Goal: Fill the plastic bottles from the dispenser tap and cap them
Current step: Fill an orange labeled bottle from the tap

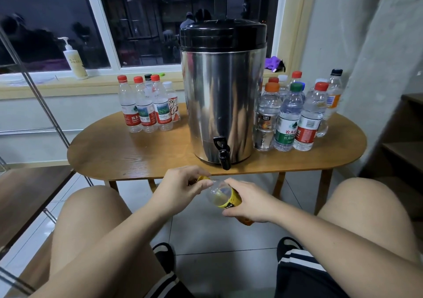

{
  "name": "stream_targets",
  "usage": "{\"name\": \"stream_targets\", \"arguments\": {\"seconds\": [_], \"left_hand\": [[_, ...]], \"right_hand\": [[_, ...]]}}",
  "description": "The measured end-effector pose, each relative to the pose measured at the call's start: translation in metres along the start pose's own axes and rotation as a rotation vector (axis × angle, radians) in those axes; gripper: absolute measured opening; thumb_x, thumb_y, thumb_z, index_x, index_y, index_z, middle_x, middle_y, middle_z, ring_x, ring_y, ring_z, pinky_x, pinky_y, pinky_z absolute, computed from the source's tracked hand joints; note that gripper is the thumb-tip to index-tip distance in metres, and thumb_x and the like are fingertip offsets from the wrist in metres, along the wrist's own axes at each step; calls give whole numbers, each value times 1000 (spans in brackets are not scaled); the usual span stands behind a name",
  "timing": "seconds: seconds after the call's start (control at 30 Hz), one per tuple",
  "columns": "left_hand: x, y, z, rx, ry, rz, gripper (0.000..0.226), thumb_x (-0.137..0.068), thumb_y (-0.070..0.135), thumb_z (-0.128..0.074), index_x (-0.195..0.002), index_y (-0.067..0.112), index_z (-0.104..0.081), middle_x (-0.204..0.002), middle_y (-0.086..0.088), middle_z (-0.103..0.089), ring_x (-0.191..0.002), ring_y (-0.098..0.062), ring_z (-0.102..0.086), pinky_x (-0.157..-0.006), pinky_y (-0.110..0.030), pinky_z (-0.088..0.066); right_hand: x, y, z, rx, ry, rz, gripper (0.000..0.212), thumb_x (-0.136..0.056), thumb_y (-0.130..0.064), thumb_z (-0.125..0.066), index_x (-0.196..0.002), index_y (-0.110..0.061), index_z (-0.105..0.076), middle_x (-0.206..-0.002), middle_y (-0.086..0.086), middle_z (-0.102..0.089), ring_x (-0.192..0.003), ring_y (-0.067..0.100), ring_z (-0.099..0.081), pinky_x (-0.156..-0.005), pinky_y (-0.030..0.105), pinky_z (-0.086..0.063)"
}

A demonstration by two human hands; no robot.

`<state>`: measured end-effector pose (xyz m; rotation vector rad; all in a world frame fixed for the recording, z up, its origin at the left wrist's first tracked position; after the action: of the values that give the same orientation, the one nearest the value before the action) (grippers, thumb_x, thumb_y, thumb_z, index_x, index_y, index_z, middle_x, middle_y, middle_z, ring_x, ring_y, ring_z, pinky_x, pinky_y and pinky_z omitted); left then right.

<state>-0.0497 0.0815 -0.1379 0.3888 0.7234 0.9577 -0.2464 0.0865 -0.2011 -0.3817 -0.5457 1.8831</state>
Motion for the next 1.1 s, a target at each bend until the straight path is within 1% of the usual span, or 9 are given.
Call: {"name": "stream_targets", "arguments": {"seconds": [0.07, 0.2, 0.33, 0.43, 0.57, 0.67, 0.77, 0.93, 1.1], "left_hand": [[-3, 2, 1, -69, 30, 21, 29, -98, 59, -71, -101, 31, -78, -80, 18, -73, -77, -1, -69, -66, -20, -53], [-11, -2, 0, -213, 95, 150, 46, -100, 67, -60, -77, 30, -72, -64, 11, -65, -64, -6, -61, -54, -16, -36], [-18, -13, -3, -275, 103, 312, 54, -103, 66, -56, -74, 23, -72, -63, 6, -65, -63, -12, -61, -53, -24, -36], [-20, -16, -7, -289, 73, 344, 52, -103, 66, -57, -75, 23, -69, -64, 6, -65, -64, -12, -61, -53, -25, -37], [-16, -20, -5, -135, 115, 315, 37, -103, 58, -64, -87, 26, -70, -70, 6, -70, -68, -10, -69, -60, -28, -51], [-14, -25, -4, 262, 154, 350, 15, -105, 35, -72, -98, 21, -71, -94, -2, -73, -77, -14, -79, -74, -37, -66], [-21, -18, 2, 501, 186, 378, 6, -106, 21, -71, -106, 15, -73, -105, -10, -75, -87, -19, -81, -82, -40, -66], [-39, 2, 22, 524, 336, 312, 14, -110, 27, -63, -104, 20, -73, -97, -1, -79, -82, -20, -73, -70, -35, -56], [-49, 32, 23, 446, 329, 101, 14, -109, 35, -65, -113, 30, -78, -93, 5, -77, -86, -12, -71, -77, -27, -54]], "right_hand": [[-1, 0, 0, 8, 22, -4, 60, -75, -60, -87, -122, -39, -57, -118, -18, -64, -109, 5, -59, -96, 38, -54], [-3, -3, 1, 45, 50, -1, 62, -73, -63, -86, -122, -38, -57, -120, -18, -65, -111, 7, -60, -98, 41, -55], [-3, -5, 2, 109, 60, -6, 65, -76, -64, -86, -127, -38, -55, -125, -15, -63, -115, 12, -59, -97, 41, -55], [-2, -1, 2, 123, 53, -28, 67, -75, -67, -86, -127, -39, -54, -125, -14, -63, -114, 13, -60, -95, 42, -56], [-2, 10, -1, 91, 28, -85, 67, -73, -66, -88, -123, -37, -53, -120, -12, -67, -109, 15, -63, -92, 41, -57], [-2, 23, -3, 68, 17, -159, 69, -72, -58, -90, -124, -33, -53, -116, -5, -71, -107, 22, -66, -91, 43, -58], [-3, 33, -6, 16, 14, -215, 68, -69, -50, -94, -122, -30, -56, -115, -4, -72, -106, 22, -68, -90, 40, -59], [-10, 40, -8, -55, 33, -271, 71, -68, -46, -97, -124, -27, -57, -119, -8, -68, -108, 20, -67, -90, 36, -58], [-10, 48, -10, -125, 53, -310, 70, -65, -37, -99, -120, -28, -57, -114, -6, -71, -104, 20, -69, -89, 39, -61]]}}
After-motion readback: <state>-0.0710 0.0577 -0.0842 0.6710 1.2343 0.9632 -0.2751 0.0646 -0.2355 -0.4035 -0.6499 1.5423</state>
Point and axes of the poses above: each hand's wrist, its own x-axis away from the middle knuckle, its own z-axis out of the back of the hand, y = z × x, the point moved 8 cm from there along -x, towards the middle knuckle
